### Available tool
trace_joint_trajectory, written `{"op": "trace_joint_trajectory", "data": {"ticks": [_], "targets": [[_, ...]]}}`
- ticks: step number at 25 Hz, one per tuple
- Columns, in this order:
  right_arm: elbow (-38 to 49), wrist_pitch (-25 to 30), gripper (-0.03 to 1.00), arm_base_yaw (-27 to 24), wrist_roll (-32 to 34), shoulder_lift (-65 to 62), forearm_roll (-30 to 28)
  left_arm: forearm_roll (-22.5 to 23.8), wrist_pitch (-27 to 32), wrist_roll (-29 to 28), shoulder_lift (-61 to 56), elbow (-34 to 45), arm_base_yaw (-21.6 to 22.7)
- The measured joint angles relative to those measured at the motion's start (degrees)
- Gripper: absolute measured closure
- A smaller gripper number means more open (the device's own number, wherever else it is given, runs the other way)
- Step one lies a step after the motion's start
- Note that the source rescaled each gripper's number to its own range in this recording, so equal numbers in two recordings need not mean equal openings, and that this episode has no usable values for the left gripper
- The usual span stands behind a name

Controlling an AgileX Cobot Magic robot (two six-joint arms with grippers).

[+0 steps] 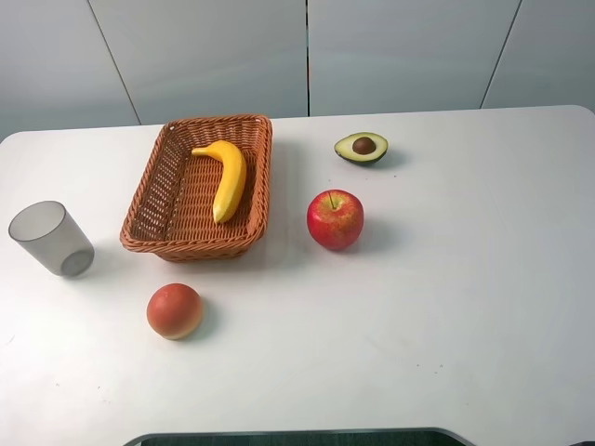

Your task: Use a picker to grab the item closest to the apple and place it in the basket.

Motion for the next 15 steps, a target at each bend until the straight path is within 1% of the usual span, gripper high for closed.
{"op": "trace_joint_trajectory", "data": {"ticks": [5, 15], "targets": [[0.00, 0.00, -0.03, 0.00, -1.68, 0.00, 0.11, 0.00, 0.00, 0.00, 0.00, 0.00, 0.00], [0.00, 0.00, -0.03, 0.00, -1.91, 0.00, 0.11, 0.00, 0.00, 0.00, 0.00, 0.00, 0.00]]}}
